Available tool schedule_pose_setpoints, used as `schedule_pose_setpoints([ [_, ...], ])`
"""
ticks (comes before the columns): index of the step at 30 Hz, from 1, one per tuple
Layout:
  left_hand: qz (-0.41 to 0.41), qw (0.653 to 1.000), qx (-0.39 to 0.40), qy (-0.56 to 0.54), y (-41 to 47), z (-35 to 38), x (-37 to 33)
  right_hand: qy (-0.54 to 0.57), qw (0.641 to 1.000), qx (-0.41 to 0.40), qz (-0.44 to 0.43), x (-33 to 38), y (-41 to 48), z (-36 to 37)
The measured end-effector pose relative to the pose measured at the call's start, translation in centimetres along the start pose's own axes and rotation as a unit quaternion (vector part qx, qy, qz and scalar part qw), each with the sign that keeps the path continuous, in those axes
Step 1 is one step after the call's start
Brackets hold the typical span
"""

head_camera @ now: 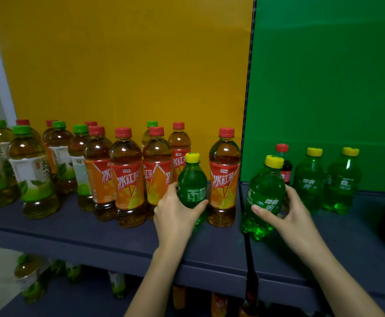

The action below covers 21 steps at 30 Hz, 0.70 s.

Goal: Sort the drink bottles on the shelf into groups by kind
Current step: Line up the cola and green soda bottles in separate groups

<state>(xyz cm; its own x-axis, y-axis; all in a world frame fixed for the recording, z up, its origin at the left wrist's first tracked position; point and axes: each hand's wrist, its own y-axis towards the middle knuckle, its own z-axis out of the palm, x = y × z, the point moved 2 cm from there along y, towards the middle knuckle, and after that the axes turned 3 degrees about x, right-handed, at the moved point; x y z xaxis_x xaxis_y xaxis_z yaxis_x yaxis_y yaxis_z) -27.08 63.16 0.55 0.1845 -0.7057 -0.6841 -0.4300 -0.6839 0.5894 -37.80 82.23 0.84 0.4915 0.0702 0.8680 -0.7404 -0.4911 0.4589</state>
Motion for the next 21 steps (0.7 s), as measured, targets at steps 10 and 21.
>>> schedule_pose_setpoints([
  [10, 0.021, 0.98, 0.096, -0.171, -2.4, -2.1, 0.0, -0.046, 0.997, -0.056, 0.001, 2.0, -3.4, -0.1],
  [21, 0.093, 0.919, 0.216, -0.317, -6.4, 0.6, -7.6, -0.118, 0.979, -0.167, 0.008, 4.7, -10.6, -6.7],
])
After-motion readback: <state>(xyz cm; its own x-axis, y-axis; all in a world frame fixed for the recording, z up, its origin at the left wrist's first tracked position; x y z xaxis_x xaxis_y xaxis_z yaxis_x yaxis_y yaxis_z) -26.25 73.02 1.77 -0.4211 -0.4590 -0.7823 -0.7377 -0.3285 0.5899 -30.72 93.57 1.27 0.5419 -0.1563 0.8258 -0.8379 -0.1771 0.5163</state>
